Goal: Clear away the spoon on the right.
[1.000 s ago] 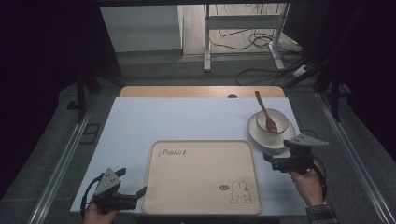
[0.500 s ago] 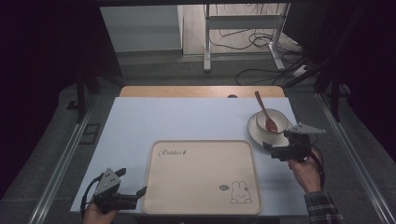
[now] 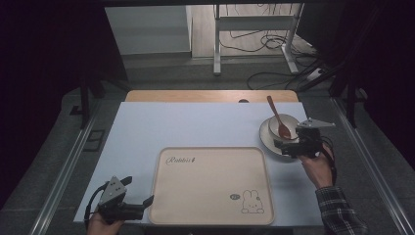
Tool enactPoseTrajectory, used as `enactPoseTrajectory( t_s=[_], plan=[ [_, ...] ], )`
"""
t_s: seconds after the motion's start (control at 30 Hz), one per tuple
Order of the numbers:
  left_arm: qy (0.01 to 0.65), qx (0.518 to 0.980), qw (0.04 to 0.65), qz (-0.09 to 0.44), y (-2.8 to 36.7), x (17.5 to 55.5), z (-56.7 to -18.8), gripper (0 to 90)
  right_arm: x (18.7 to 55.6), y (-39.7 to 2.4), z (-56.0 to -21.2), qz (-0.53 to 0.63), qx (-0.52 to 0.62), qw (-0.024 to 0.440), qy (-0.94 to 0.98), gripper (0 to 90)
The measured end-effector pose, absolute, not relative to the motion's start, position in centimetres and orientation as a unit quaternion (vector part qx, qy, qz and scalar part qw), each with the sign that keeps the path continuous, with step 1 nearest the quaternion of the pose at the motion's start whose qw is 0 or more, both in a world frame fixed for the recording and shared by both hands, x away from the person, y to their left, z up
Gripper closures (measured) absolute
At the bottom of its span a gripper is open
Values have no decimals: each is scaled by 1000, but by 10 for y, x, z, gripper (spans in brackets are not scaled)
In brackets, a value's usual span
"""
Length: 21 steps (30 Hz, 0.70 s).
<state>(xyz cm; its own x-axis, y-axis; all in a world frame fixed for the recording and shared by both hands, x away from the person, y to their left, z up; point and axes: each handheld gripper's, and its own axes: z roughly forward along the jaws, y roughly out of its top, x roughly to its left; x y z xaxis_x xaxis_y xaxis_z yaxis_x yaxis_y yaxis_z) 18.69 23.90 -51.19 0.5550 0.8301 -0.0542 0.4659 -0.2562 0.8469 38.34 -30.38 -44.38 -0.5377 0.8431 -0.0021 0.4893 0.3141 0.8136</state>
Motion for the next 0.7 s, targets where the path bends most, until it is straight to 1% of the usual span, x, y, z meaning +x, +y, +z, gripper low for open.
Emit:
enactPoseTrajectory(
  t_s=[0.33,0.47,0.7],
  plan=[
    [424,765,439,207,239,187,-512,4,399,-298,-440,398,425,220,783,7],
    [423,765,439,207,239,187,-512,4,410,-297,-438,398,440,213,776,7],
    [424,765,438,207,239,187,-512,4,424,-293,-435,382,449,219,777,3]
  ],
)
